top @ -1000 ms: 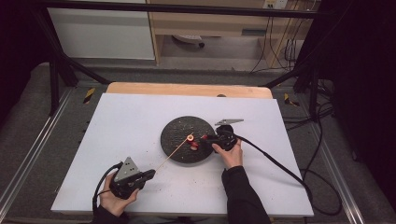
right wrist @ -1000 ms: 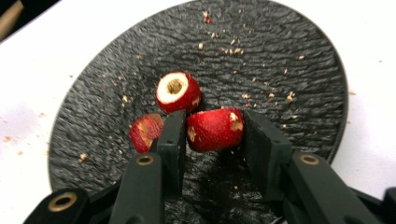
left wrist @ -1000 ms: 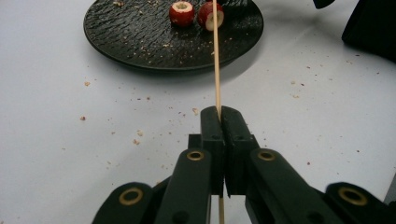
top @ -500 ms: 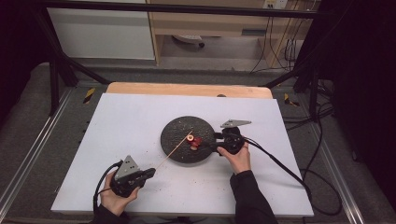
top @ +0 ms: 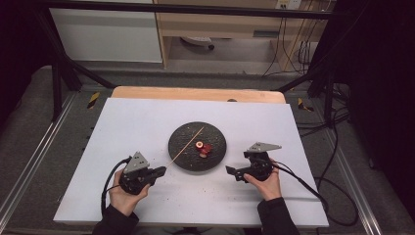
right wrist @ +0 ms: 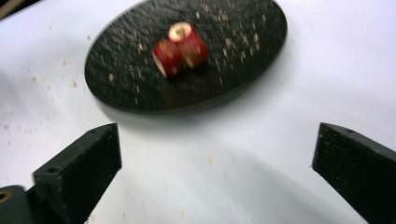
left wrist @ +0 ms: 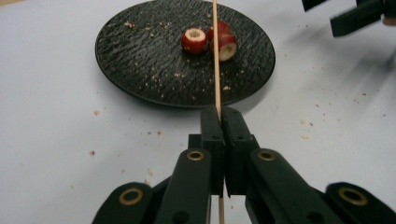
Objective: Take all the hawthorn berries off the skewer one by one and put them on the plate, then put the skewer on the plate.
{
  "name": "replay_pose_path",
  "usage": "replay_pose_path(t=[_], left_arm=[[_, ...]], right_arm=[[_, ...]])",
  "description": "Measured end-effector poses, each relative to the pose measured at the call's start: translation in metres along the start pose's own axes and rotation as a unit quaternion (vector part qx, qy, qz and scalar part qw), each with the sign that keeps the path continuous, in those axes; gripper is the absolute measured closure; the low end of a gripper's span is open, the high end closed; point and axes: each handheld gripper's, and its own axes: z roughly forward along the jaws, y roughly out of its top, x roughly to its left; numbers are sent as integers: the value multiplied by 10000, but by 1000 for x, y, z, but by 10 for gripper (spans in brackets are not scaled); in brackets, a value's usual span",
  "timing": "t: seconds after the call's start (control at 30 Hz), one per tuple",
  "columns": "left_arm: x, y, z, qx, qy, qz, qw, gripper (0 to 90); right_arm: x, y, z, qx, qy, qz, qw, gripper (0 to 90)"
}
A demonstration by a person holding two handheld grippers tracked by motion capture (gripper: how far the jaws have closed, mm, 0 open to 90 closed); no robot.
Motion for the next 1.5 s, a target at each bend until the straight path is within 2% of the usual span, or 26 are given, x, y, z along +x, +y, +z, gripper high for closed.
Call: replay_pose_path(t=[0.27,0.37,0.5,0.8,1.07,1.23,1.5], left_arm=[[5,18,17,88,44,-15,10000,881],[7,24,25,133,38,-64,9999,881],[12,33,36,179,49,-150,9997,881],[23,49,58,288,189,-294,9990,881],[32,55,80,403,371,-453,9975,881],[32,54,93,521,453,-439,9966,881],[28,50,107,832,567,-259,9946,880]], right_arm=[[-5,-30,-19,52,-68,15,10000,9],[-8,-36,-25,89,-143,-10,9999,8],[-12,-42,-32,24,-159,85,9998,9],[-14,-45,-35,21,-161,137,9998,10],[-14,-46,-36,12,-128,52,9999,9],[-15,-47,-37,-9,-126,77,9999,9],[-15,-47,-37,-12,-112,115,9999,10]])
